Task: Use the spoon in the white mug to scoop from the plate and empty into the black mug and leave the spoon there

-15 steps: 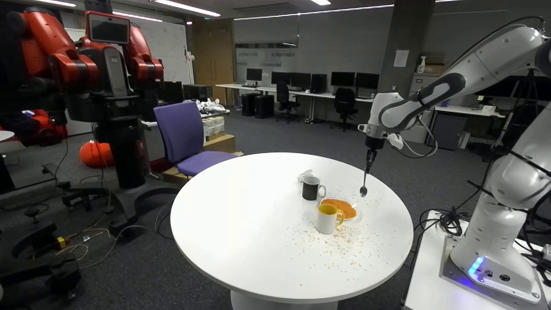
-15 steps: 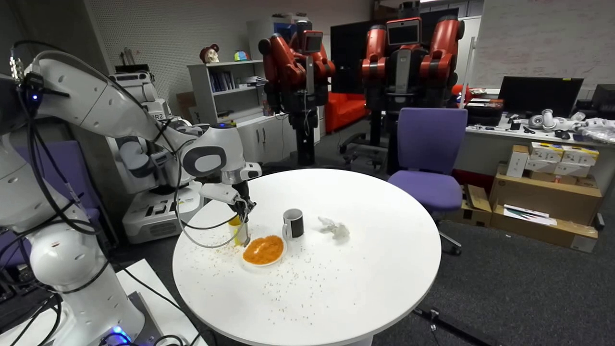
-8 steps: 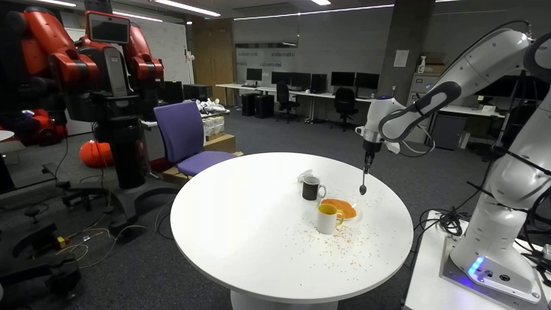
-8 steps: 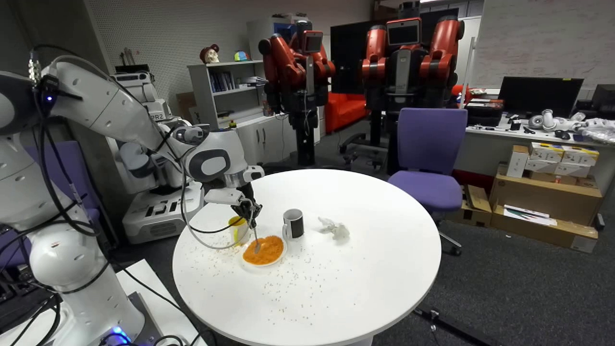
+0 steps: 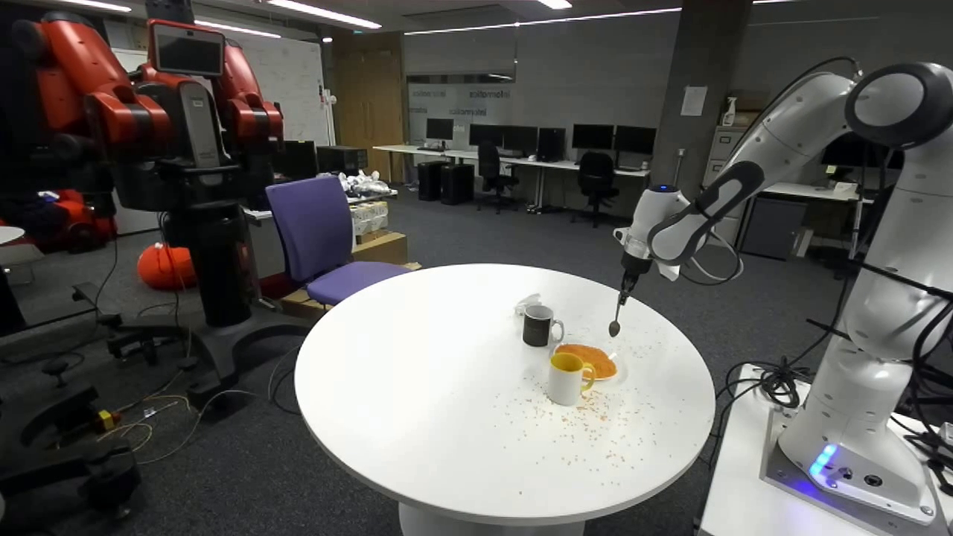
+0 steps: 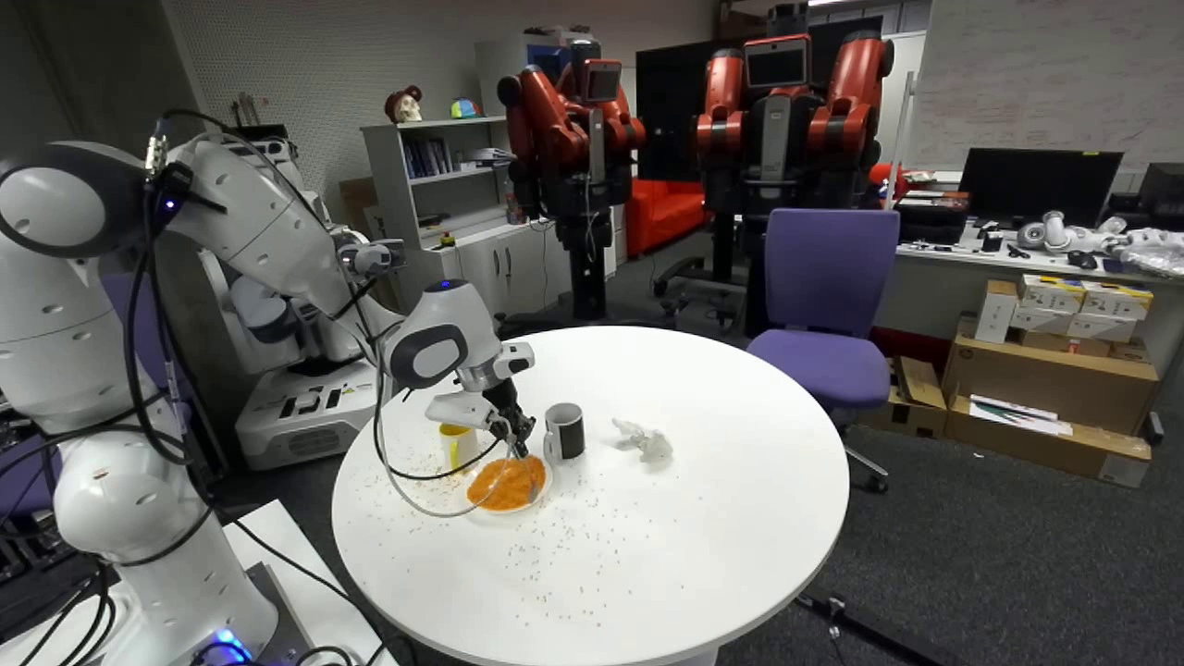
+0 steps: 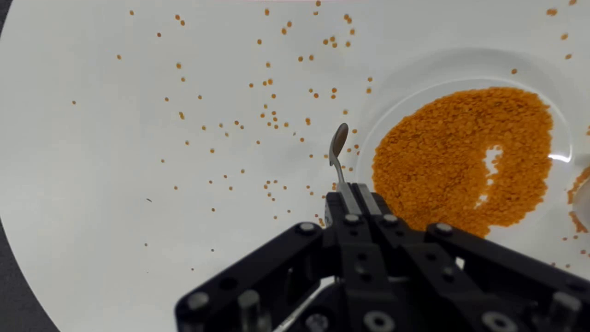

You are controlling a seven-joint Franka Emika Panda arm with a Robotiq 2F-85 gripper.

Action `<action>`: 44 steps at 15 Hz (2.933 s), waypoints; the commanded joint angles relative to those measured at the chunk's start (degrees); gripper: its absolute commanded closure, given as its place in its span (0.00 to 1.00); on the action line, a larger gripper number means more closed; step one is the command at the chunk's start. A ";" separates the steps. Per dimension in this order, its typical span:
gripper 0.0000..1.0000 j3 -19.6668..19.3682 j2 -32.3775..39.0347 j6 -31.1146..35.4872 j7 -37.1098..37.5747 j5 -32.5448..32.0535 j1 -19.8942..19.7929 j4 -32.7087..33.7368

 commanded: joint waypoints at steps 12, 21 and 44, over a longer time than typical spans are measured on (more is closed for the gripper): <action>0.99 5.32 7.68 -1.35 -13.02 21.48 -3.22 9.25; 0.99 6.03 7.38 -9.07 -16.51 18.22 -1.90 11.38; 0.99 8.58 12.45 -10.61 -31.53 29.34 -7.11 13.34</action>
